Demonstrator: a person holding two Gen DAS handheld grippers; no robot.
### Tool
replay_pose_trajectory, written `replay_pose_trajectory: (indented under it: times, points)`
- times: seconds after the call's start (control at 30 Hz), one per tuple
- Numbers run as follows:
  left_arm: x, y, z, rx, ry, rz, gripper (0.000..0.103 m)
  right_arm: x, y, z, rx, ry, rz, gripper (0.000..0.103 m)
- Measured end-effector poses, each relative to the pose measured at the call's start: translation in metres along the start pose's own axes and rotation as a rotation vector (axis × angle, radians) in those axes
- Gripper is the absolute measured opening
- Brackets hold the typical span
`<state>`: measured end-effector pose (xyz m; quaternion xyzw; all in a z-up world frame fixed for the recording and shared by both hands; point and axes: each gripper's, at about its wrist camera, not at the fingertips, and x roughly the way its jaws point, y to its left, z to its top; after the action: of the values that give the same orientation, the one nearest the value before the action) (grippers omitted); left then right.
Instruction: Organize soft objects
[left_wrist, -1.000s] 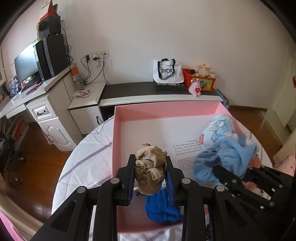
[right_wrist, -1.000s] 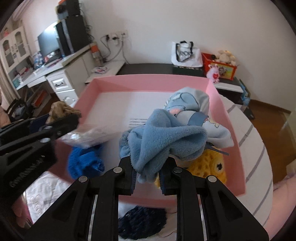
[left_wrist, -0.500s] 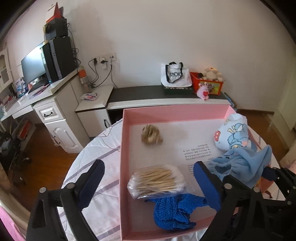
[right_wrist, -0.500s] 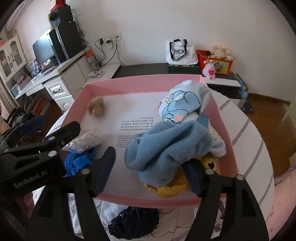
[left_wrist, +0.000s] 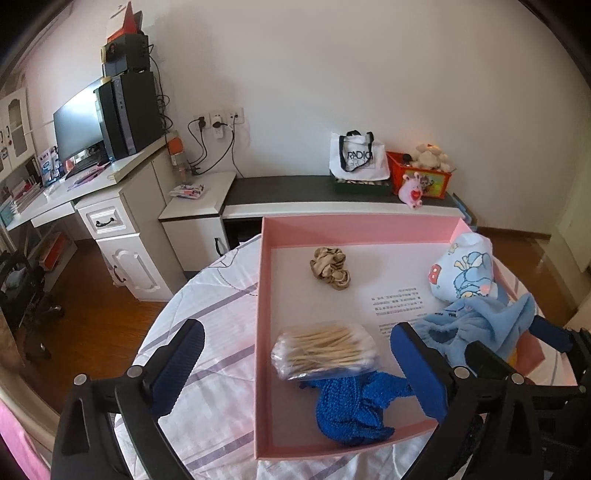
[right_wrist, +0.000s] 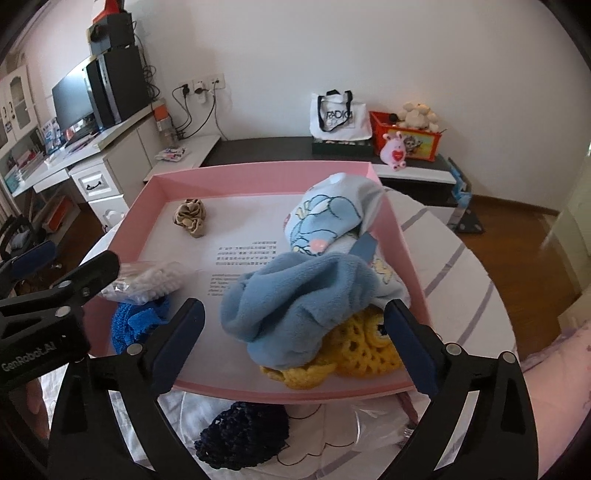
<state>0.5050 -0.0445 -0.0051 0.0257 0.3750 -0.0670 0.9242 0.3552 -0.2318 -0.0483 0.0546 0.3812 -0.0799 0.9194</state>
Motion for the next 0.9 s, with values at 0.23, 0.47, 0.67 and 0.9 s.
replay_pose_trajectory:
  times: [0.23, 0.47, 0.67, 0.9]
  points:
    - [-0.018, 0.005, -0.008, -0.012, -0.004, 0.012, 0.101, -0.007, -0.004, -0.002, 0.002, -0.006, -0.013, 0.098]
    - [-0.036, 0.005, -0.018, -0.007, 0.0, 0.018, 0.101, -0.022, -0.008, -0.004, 0.014, -0.036, -0.016, 0.099]
    - [-0.057, 0.002, -0.03, -0.005, -0.012, 0.019, 0.101, -0.039, -0.012, -0.011, 0.013, -0.055, -0.02, 0.099]
    - [-0.094, -0.004, -0.046, -0.004, -0.042, 0.016, 0.103, -0.069, -0.013, -0.02, 0.001, -0.102, -0.027, 0.103]
